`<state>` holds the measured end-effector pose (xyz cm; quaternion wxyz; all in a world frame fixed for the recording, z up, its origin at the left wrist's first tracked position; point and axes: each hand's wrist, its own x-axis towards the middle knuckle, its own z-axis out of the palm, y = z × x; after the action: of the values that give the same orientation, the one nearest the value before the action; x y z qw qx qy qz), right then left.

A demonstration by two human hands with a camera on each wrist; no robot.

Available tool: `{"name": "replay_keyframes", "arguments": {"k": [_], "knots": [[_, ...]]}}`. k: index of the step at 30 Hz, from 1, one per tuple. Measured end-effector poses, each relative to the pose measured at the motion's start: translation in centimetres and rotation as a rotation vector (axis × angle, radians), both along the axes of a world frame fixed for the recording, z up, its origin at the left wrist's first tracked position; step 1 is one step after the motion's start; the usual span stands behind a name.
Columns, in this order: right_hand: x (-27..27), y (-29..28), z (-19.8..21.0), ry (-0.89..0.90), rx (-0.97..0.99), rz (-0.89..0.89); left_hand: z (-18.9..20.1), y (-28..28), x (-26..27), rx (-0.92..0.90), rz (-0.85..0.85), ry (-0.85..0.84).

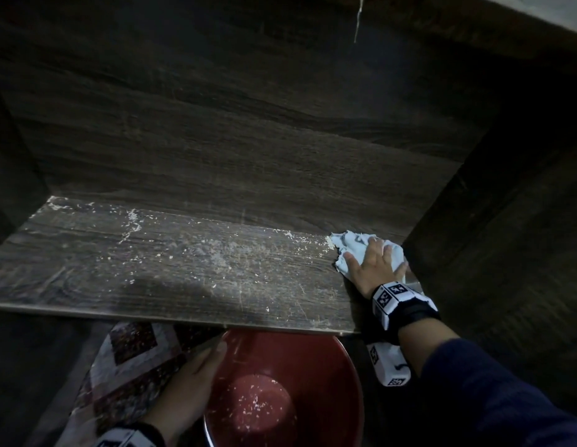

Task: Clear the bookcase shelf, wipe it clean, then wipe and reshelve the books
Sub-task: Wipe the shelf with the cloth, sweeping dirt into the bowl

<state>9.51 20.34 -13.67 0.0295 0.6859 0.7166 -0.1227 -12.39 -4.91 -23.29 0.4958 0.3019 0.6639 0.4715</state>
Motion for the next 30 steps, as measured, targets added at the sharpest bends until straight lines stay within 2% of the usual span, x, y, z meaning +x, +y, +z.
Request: {"name": "replay_keyframes", "arguments": {"k": [3,8,15,21,30], "knots": [[0.0,0.1,-0.1,0.036,-0.007,0.074,0.8,-0.4,-0.5,0.001,0.022,0.046],[-0.6,-0.6,0.3,0.049,0.001,0.173,1.0,-0.9,-1.6,-0.041,0.085,-0.009],[-3.1,-2.3,0.3,0.036,-0.038,0.316,3.3,-1.5,-2.2,-0.033,0.120,-0.044],[-4.6,-3.1,0.0,0.018,-0.038,0.341,3.9,-2.2,-2.4,-0.031,0.034,-0.098],[-6.9,-3.9,-0.3,0.038,-0.028,0.436,3.4,-3.1,-3.1,-0.047,0.064,-0.108]]}}
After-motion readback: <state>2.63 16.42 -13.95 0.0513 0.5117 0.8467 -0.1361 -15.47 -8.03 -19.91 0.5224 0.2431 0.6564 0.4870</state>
